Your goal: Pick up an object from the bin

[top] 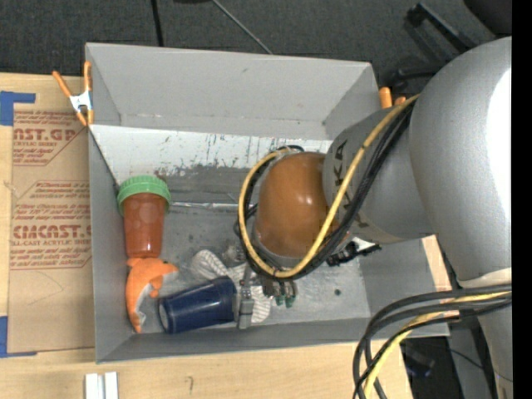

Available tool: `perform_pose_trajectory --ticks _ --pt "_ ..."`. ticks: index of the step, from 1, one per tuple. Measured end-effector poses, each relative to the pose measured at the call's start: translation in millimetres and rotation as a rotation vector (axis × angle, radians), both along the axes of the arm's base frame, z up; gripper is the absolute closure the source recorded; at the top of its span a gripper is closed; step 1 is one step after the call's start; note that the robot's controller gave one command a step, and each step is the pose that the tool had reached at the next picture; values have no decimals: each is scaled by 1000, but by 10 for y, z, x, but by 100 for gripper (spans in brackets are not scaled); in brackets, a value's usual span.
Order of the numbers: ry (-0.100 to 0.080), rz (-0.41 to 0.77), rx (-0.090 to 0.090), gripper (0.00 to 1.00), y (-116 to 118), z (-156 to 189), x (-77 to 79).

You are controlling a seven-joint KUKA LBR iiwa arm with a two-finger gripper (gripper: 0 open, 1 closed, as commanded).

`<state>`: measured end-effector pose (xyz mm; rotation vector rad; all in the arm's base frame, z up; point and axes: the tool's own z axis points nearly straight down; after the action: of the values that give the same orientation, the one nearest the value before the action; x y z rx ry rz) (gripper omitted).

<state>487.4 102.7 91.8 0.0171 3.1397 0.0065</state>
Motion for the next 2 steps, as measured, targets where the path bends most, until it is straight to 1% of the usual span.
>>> perform_pose_trajectory --ticks 1,2 --pt "15 -87 -5 100 136 -105 -62" --pt "15 -88 -4 100 135 -105 -62"
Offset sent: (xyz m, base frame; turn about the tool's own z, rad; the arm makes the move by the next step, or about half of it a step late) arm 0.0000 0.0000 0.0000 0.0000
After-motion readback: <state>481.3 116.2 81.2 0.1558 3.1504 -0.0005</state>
